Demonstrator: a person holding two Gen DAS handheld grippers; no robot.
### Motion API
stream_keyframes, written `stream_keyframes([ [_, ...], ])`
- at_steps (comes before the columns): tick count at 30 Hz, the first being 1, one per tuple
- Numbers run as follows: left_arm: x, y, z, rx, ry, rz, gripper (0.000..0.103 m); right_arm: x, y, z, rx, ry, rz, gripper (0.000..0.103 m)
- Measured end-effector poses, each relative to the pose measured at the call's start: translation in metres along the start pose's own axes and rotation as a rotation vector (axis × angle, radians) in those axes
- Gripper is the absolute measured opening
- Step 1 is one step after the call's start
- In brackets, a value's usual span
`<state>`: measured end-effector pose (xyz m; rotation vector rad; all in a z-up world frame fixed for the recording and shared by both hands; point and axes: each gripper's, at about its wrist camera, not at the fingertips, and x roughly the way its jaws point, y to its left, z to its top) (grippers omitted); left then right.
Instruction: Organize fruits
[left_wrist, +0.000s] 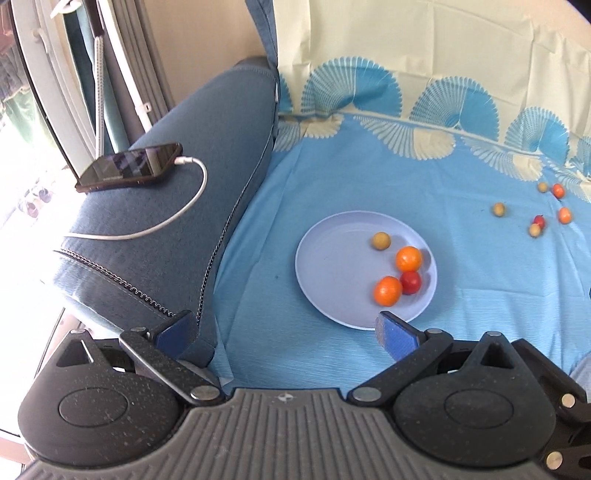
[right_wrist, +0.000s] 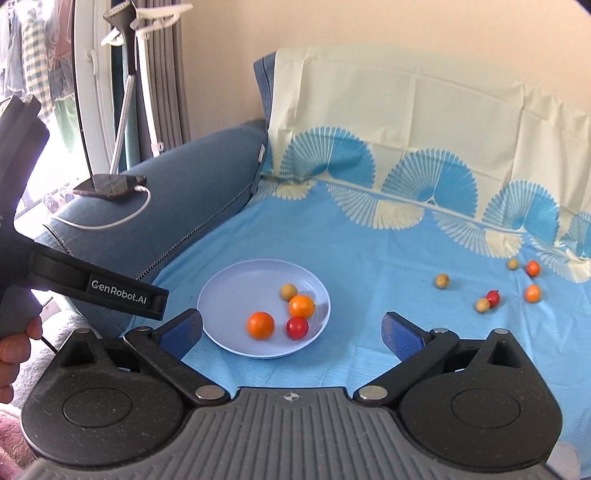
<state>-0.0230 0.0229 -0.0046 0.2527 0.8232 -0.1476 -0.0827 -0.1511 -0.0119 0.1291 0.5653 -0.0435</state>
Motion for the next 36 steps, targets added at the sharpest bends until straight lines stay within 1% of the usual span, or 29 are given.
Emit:
stream_keyframes([
  [9, -0.031, -0.006, -0.01, 0.009, -0.051, -0.001, 0.103, -0.03, 0.0, -0.003, -0.002, -0.068, -0.009, 0.102],
  [18, -0.044, -0.003, -0.013, 0.006, -0.078, 0.003, 0.103, -0.041, 0.002, -0.005, -0.001, -0.093, -0.012, 0.102],
  [24, -0.041, 0.001, -0.013, 0.005, -0.067, -0.004, 0.103, -0.042, 0.003, -0.007, -0.007, -0.094, -0.016, 0.102],
  [36, -0.032, 0.0, -0.013, 0.013, -0.05, -0.01, 0.103, -0.036, 0.005, -0.007, -0.004, -0.069, -0.016, 0.102],
])
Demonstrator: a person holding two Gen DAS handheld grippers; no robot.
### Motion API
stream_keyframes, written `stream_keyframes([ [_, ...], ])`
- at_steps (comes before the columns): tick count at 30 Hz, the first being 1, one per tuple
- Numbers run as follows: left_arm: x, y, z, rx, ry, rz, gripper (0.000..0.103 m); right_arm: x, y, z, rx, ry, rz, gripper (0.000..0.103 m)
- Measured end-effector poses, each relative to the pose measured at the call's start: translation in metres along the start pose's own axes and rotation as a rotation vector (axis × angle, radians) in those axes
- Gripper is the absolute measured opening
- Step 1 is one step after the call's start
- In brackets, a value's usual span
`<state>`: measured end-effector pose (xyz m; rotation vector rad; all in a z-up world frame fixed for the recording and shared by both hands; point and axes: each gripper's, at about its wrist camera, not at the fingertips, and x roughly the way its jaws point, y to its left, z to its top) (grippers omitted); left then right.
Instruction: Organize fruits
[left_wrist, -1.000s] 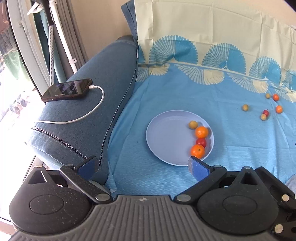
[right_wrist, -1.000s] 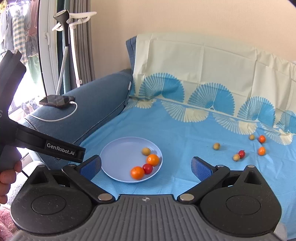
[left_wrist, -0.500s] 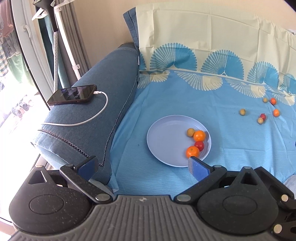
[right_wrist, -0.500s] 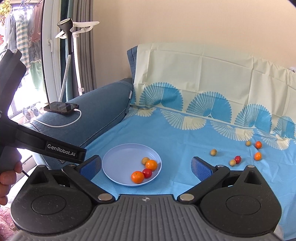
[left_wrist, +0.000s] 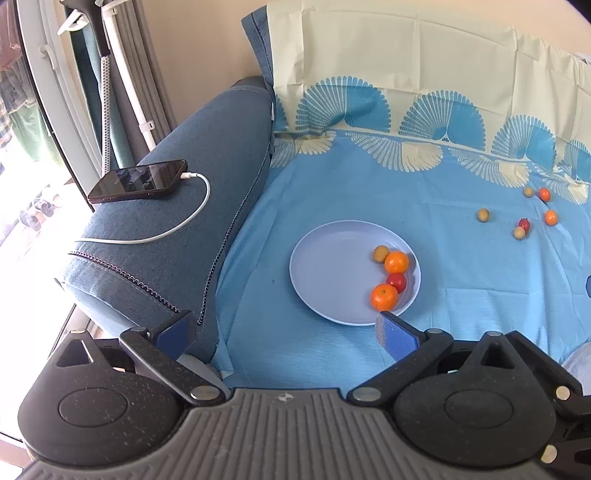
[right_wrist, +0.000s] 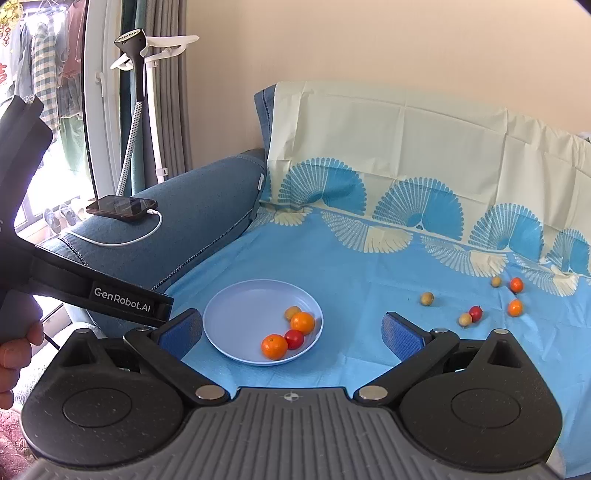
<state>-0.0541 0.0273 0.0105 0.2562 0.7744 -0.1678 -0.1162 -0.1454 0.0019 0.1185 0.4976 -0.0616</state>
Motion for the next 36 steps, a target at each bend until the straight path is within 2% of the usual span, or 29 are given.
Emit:
stream_keyframes([
  [19, 0.027, -0.026, 0.009, 0.058, 0.081, 0.016, 0.103, 0.019, -0.02, -0.01, 0.094, 0.045, -0.007, 0.102],
  [31, 0.045, -0.078, 0.031, 0.14, 0.111, 0.009, 0.103, 0.034, -0.073, -0.026, 0.246, 0.077, -0.058, 0.102],
  [36, 0.056, -0.107, 0.042, 0.179, 0.13, -0.016, 0.103, 0.04, -0.102, -0.034, 0.313, 0.084, -0.1, 0.102],
])
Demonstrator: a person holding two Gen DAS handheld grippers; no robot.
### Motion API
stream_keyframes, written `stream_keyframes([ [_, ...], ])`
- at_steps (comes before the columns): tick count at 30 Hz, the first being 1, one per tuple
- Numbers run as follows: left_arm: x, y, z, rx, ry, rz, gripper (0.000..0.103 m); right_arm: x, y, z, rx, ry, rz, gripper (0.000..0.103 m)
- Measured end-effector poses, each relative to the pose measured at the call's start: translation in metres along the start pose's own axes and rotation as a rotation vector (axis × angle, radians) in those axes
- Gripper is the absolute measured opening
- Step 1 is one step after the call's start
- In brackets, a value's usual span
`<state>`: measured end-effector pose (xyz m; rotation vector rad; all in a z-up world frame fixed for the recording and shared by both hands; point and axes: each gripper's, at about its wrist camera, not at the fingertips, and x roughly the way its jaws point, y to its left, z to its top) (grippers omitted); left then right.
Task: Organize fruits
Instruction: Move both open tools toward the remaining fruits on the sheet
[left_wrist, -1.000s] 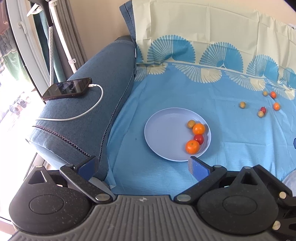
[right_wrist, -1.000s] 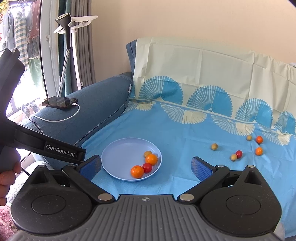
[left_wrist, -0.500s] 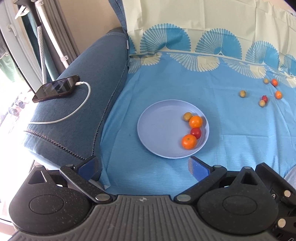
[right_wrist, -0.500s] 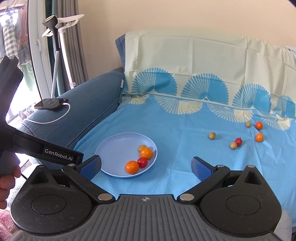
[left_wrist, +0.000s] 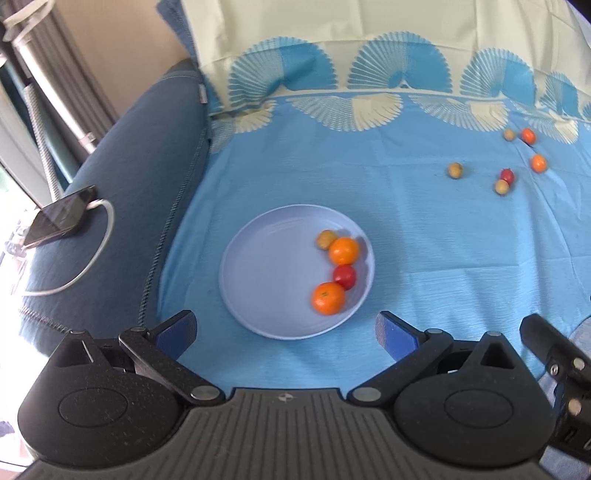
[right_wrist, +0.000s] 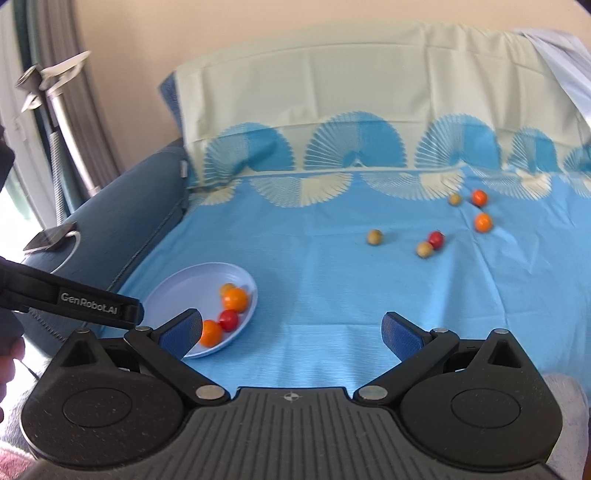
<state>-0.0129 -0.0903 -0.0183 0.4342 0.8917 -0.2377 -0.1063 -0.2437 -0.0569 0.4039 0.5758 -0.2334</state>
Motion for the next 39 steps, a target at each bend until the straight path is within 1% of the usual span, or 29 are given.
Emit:
stream_keyframes([
  [6, 0.024, -0.04, 0.03, 0.043, 0.029, -0.054, 0.103, 0.014, -0.048, 0.004, 0.095, -0.004, -0.101, 0.102],
  [12, 0.066, -0.092, 0.069, 0.092, 0.051, -0.091, 0.103, 0.039, -0.103, 0.005, 0.174, 0.014, -0.213, 0.102],
  [14, 0.081, -0.109, 0.085, 0.106, 0.052, -0.091, 0.103, 0.05, -0.123, 0.009, 0.19, 0.008, -0.26, 0.102],
  [17, 0.106, -0.137, 0.11, 0.132, 0.034, -0.087, 0.103, 0.069, -0.154, 0.02, 0.214, -0.007, -0.326, 0.102],
  [21, 0.145, -0.174, 0.143, 0.158, 0.027, -0.115, 0.103, 0.106, -0.193, 0.034, 0.209, -0.016, -0.414, 0.102],
  [23, 0.165, -0.193, 0.156, 0.179, 0.024, -0.122, 0.103, 0.126, -0.21, 0.042, 0.202, -0.025, -0.426, 0.102],
  [25, 0.187, -0.21, 0.168, 0.197, 0.022, -0.134, 0.103, 0.147, -0.224, 0.053, 0.187, -0.038, -0.459, 0.102],
  [27, 0.208, -0.224, 0.178, 0.206, 0.033, -0.138, 0.103, 0.17, -0.24, 0.064, 0.173, -0.054, -0.473, 0.102],
  [30, 0.24, -0.241, 0.189, 0.222, 0.056, -0.14, 0.103, 0.212, -0.265, 0.081, 0.148, -0.041, -0.467, 0.102],
  [33, 0.266, -0.249, 0.198, 0.225, 0.072, -0.136, 0.103, 0.254, -0.282, 0.094, 0.122, -0.015, -0.45, 0.102],
  [36, 0.279, -0.246, 0.206, 0.189, 0.07, -0.182, 0.103, 0.291, -0.294, 0.101, 0.093, 0.01, -0.442, 0.102],
  [38, 0.283, -0.245, 0.209, 0.178, 0.073, -0.204, 0.103, 0.316, -0.302, 0.097, 0.085, 0.069, -0.445, 0.103],
  [39, 0.285, -0.243, 0.209, 0.163, 0.077, -0.213, 0.103, 0.317, -0.297, 0.092, 0.039, 0.011, -0.454, 0.102],
])
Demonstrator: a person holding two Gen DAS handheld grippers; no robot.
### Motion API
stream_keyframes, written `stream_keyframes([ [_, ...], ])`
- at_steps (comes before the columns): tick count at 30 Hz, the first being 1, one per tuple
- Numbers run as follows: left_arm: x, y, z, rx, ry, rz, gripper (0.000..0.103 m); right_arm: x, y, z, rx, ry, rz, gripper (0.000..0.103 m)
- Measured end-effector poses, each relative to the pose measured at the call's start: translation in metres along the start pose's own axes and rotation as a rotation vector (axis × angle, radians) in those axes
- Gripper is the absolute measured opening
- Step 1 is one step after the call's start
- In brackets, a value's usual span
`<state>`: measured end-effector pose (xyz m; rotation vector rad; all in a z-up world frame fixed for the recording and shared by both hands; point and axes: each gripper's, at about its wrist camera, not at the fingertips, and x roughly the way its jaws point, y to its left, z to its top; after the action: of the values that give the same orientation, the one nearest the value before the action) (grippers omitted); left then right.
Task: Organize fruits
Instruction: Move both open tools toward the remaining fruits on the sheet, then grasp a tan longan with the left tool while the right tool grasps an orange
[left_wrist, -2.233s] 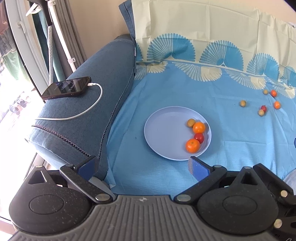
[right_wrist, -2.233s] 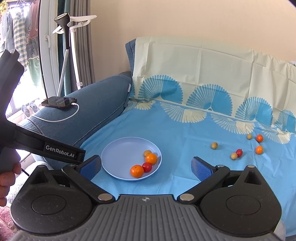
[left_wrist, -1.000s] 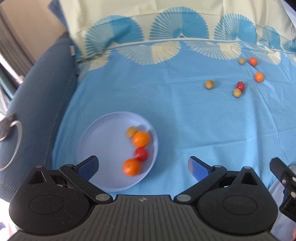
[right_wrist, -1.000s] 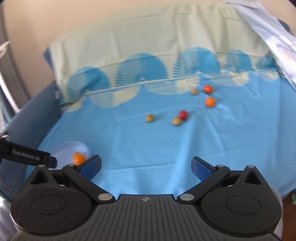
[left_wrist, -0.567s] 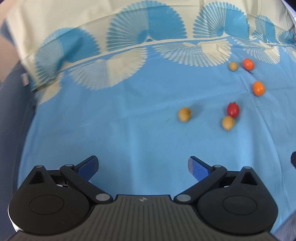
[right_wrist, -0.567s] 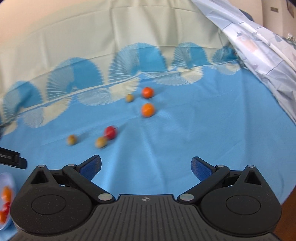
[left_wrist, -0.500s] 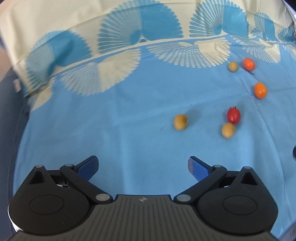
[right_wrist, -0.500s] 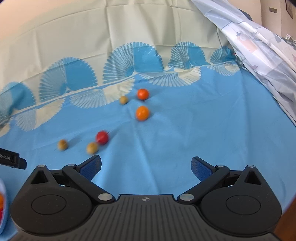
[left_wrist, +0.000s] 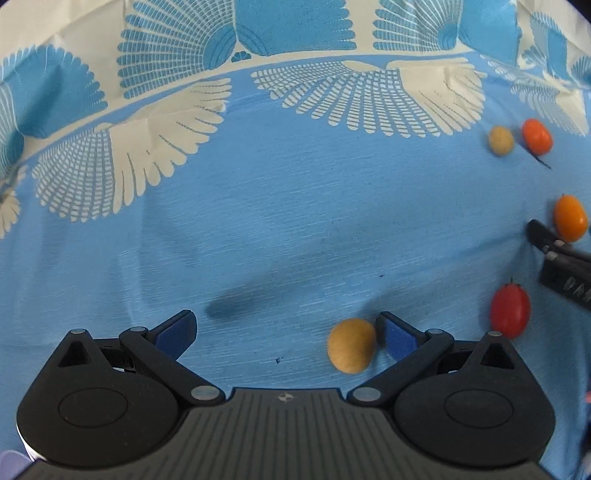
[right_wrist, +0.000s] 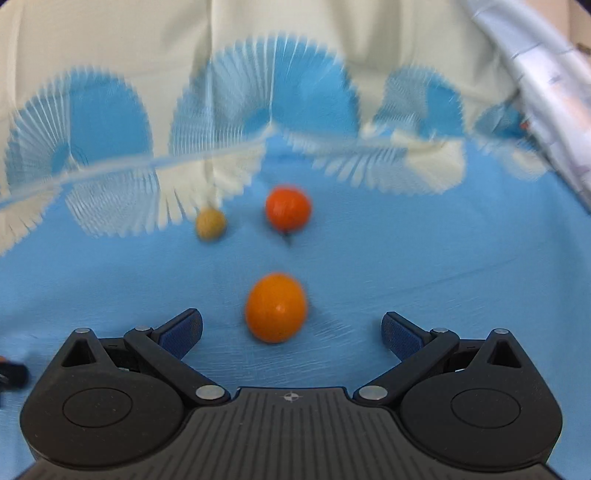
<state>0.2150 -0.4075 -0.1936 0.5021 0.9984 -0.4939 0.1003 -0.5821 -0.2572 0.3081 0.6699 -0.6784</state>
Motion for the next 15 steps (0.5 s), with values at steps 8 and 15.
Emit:
stream_keyframes([
  [8, 0.0, 0.002, -0.002, -0.041, 0.001, -0.02, 0.103, 0.002, 0.0, -0.002, -0.001, -0.023, 0.006, 0.102],
  [15, -0.023, -0.003, -0.003, -0.033, -0.013, -0.068, 0.027, -0.01, 0.001, -0.002, -0.013, -0.048, 0.028, 0.053],
])
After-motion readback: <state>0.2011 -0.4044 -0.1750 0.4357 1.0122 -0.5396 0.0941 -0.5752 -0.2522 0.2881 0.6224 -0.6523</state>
